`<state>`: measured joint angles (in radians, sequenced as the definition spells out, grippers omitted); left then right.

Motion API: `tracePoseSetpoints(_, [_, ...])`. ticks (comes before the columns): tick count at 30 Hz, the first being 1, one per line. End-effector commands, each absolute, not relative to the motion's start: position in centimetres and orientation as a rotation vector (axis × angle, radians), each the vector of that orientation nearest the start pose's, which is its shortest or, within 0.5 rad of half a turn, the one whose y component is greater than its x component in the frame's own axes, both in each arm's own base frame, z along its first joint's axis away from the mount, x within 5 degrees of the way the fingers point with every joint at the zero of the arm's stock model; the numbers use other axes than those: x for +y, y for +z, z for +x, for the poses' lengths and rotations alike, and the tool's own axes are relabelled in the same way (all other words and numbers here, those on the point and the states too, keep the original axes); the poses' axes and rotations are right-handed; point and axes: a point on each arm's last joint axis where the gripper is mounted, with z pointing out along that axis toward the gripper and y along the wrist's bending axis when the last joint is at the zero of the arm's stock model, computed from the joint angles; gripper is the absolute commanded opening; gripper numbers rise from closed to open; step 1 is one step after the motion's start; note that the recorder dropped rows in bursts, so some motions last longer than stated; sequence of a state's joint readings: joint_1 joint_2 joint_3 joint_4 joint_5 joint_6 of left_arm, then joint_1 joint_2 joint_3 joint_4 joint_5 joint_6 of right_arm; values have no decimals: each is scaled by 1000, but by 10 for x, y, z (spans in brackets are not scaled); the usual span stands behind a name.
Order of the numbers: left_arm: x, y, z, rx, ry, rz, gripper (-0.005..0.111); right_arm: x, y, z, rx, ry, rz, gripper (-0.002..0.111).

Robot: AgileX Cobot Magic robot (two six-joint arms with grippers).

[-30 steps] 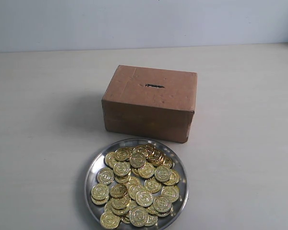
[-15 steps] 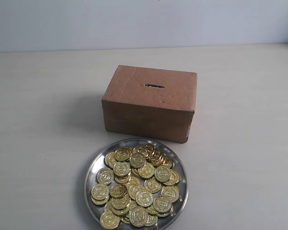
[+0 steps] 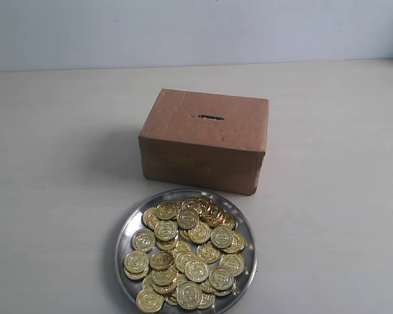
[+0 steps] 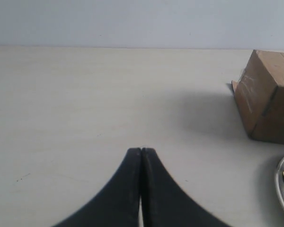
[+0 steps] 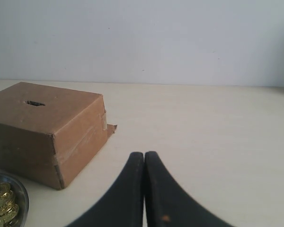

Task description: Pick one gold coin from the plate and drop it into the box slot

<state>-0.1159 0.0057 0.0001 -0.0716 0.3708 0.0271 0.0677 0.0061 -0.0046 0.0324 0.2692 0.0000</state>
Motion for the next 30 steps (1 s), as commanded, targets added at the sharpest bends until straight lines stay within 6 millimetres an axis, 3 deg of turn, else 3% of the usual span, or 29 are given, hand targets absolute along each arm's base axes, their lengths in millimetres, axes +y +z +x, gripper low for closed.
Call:
tracePoseSetpoints(1, [-9,181,53,1839,-147,72,0,4,190,55,1742,73,-36,0])
tracePoseSetpoints(30, [-9,181,53,1839,-147,72,0,4,192,55,1722,73,-35,0])
